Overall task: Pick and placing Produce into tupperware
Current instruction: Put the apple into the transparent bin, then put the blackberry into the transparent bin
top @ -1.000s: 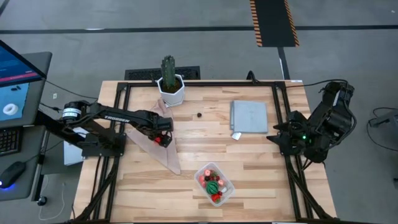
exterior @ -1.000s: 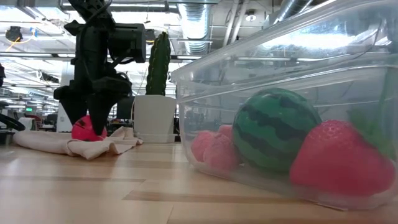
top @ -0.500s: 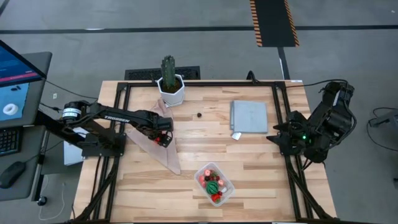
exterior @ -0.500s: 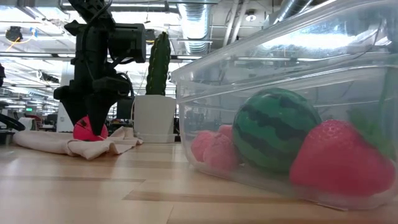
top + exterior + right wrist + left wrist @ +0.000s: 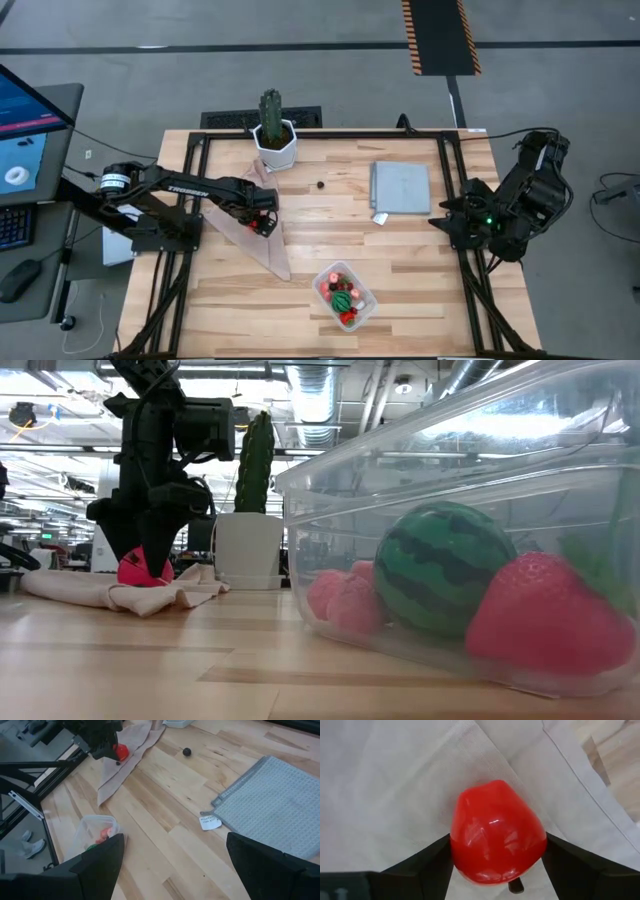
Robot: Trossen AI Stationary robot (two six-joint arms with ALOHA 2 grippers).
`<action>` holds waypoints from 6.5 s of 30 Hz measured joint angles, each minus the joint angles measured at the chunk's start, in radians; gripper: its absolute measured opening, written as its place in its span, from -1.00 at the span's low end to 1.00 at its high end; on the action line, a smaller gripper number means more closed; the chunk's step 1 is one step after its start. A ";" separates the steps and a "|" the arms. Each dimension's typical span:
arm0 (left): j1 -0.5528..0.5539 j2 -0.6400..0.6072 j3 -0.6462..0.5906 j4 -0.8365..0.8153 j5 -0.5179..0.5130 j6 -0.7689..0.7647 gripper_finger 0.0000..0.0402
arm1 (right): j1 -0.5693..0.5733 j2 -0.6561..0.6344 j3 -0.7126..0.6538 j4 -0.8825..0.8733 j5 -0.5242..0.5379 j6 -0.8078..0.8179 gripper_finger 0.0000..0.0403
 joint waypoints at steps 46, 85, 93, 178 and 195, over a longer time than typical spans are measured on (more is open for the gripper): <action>-0.401 0.086 0.218 0.777 0.088 -0.101 0.31 | 0.000 0.000 0.000 0.004 0.000 0.000 0.85; -0.380 0.220 0.217 1.132 0.211 0.166 0.70 | 0.000 0.000 0.000 0.007 0.000 0.000 0.85; -0.350 0.036 0.217 0.764 -0.072 0.326 0.70 | 0.000 0.000 0.000 0.007 0.000 0.000 0.85; -0.404 -0.197 -0.307 0.402 -0.377 -0.165 0.32 | 0.000 0.000 0.000 0.007 0.000 0.000 0.85; -0.381 -0.198 -0.369 0.469 -0.371 -0.179 0.13 | 0.000 0.000 0.000 0.007 0.000 0.000 0.85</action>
